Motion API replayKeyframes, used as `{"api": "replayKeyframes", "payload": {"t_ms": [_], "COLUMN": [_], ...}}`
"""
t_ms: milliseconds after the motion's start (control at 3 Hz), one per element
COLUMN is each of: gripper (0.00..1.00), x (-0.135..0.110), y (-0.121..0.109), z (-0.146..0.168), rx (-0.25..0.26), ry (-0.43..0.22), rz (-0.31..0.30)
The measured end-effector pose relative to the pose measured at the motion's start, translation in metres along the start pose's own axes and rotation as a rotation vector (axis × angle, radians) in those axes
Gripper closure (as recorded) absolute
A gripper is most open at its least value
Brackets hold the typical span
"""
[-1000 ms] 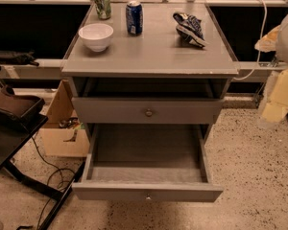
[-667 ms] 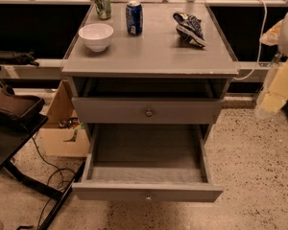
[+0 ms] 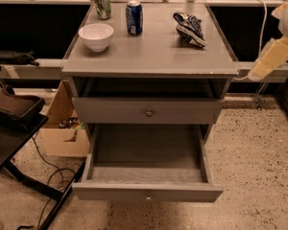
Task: Place blue chip bag into middle drawer
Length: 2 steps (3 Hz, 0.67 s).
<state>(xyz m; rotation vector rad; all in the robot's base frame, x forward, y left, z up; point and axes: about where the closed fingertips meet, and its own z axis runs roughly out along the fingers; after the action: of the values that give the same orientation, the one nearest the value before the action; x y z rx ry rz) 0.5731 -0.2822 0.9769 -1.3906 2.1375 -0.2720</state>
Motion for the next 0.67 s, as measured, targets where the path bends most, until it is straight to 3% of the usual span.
{"api": "replayKeyframes", "payload": {"t_ms": [667], "gripper": [0.0], "x": [-0.012], "y": [-0.112], "z": [0.075], "rx": [0.234], "ry": [-0.152], "rz": [0.137]}}
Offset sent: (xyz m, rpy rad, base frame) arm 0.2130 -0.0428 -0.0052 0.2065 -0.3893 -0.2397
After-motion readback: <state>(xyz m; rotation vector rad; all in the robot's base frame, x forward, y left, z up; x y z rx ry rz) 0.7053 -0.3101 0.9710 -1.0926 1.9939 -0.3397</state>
